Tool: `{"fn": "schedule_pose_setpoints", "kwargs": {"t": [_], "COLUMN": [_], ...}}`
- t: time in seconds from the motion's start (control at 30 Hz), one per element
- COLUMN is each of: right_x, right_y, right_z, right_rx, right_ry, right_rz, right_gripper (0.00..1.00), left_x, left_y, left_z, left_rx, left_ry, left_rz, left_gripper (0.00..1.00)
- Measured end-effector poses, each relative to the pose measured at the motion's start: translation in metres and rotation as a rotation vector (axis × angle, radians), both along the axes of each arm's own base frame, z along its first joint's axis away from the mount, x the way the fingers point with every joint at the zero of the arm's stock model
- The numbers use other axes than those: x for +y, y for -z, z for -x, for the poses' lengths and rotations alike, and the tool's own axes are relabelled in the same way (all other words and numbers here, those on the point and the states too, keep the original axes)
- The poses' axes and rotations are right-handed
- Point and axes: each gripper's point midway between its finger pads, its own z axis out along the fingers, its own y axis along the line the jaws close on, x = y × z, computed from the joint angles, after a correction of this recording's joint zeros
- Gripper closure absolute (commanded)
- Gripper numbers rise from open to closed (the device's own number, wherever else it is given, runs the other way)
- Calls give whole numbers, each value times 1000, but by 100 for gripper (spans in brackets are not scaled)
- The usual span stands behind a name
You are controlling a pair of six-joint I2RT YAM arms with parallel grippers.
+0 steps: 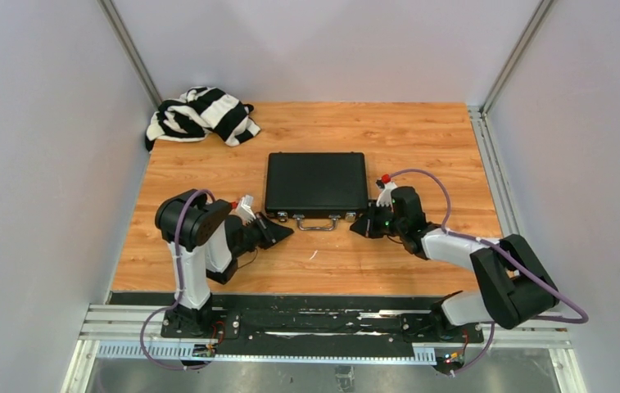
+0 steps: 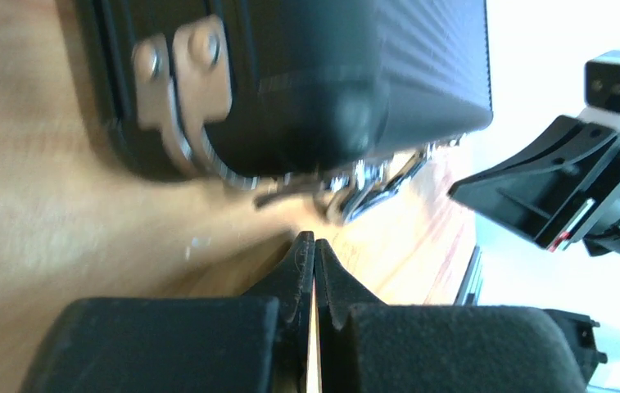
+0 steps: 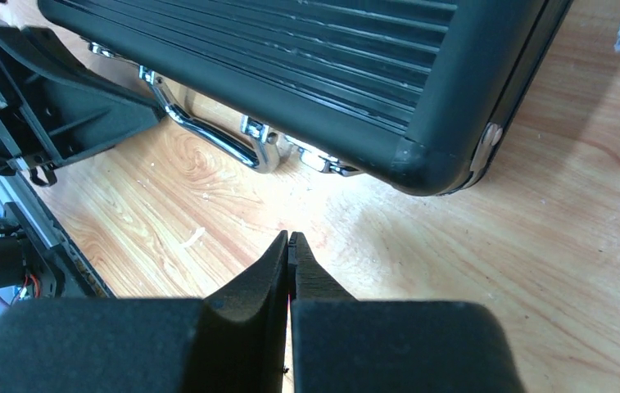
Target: Pack up texas hold em set
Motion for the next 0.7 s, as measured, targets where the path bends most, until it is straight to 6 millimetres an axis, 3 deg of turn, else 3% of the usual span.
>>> {"fn": "schedule_pose_setpoints", "kwargs": {"t": [0.1, 0.2, 0.3, 0.4, 0.53, 0.63, 0.7], "right_x": [0, -1, -3, -5, -8, -11, -15], "right_y": [-8, -23, -39, -51, -51, -47, -43], "right_z": [-1, -5, -10, -14, -15, -16, -18], "right_rx": [-20, -70, -129, -176, -177, -176, -176], "right_ry": [-3, 1, 11, 21, 33, 43, 59], "right_rz": [-3, -2, -1, 0, 12, 33, 59], "right_gripper": [98, 79, 62, 52, 54, 64, 76], "left_x": [5, 8, 7, 6, 17, 30, 40], "left_y": [-1, -14, -43, -75, -129, -154, -160], "left_z": [13, 21, 16, 5, -16, -18, -17], "left_rx": [18, -3, -79, -176, -324, -394, -408], "left_ry": [0, 6, 9, 12, -52, -103, -134], "left_rz": [-9, -12, 0, -39, -137, -205, -261], "left_gripper": [71, 52, 35, 19, 14, 9, 6]}}
